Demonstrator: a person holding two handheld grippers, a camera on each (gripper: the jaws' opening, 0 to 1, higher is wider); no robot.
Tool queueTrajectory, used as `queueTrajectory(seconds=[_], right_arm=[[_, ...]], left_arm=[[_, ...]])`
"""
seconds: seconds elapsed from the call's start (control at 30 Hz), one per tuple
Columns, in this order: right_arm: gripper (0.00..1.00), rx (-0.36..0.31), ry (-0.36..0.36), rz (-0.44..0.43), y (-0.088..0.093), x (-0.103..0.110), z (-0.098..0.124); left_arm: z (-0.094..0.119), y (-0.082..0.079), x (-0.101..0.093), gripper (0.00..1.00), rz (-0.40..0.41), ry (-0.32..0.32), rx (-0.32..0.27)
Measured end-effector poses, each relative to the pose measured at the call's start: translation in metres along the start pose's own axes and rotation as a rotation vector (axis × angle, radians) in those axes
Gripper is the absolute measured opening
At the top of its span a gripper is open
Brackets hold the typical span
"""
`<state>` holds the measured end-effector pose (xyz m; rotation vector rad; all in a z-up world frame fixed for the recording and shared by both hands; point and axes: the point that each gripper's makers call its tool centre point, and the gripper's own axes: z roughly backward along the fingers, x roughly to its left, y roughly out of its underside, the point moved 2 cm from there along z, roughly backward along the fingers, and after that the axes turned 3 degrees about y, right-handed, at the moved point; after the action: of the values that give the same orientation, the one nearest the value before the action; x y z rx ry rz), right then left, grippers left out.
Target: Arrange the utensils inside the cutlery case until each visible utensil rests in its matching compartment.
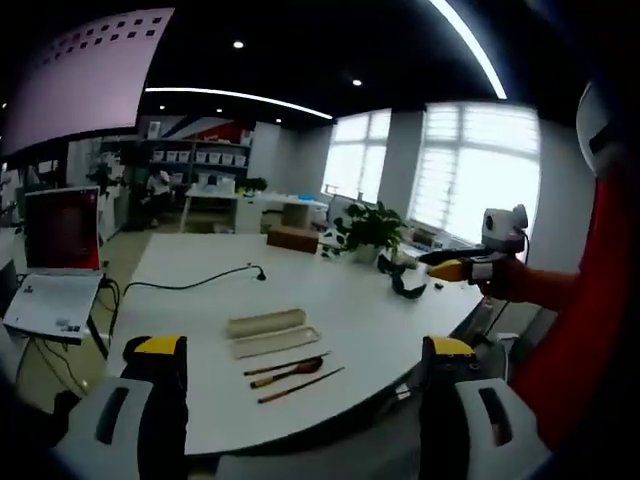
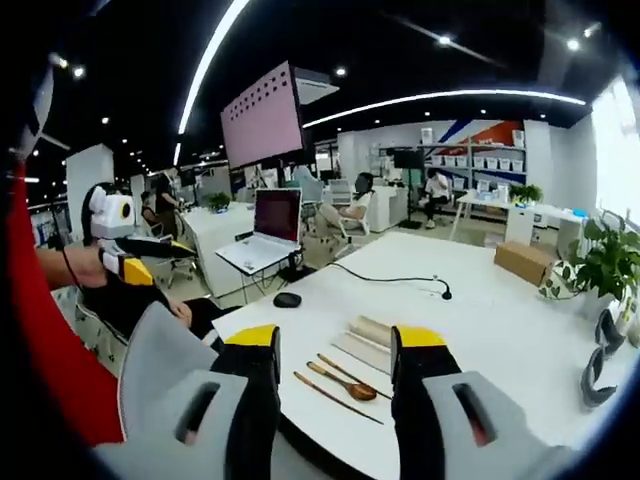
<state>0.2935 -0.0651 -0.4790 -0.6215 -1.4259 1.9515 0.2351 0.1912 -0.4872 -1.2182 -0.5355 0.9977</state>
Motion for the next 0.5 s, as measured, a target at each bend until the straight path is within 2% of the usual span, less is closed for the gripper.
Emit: queueTrajectory(seconds=[0.1,0.17,0.23,0.3,0.4,0.47,0.5], right_arm=[[0.43,0.011,-0.015,-0.022,0.005,0.001,0.002],[0.43,0.029,-0.004,0.031,0.011,-0.002,0.001],[0.41,0.084,0.019,0.127,0.022,-0.008,0.0],[0.45,0.094,-0.003,0.17,0.025,-0.006,-0.004],[0.52,0.074,-0.039,0.152,0.022,-0.002,-0.01],[0.5,0.056,-0.08,0.119,0.018,0.003,-0.015],[0.49,0.052,-0.09,0.119,0.018,0.003,-0.017]], left_arm=[[-0.003,0.008,0.009,1.0,-0.066,-0.065,0.085],[-0.01,0.007,0.002,1.0,-0.075,-0.044,0.082],[-0.012,0.007,0.0,0.99,-0.068,-0.039,0.089],[-0.013,0.007,-0.003,0.99,-0.063,-0.033,0.092],[-0.01,0.007,-0.005,0.97,-0.026,-0.04,0.085],[-0.009,0.008,-0.013,0.89,0.017,-0.004,0.061],[-0.008,0.009,-0.013,0.84,0.02,-0.011,0.06]])
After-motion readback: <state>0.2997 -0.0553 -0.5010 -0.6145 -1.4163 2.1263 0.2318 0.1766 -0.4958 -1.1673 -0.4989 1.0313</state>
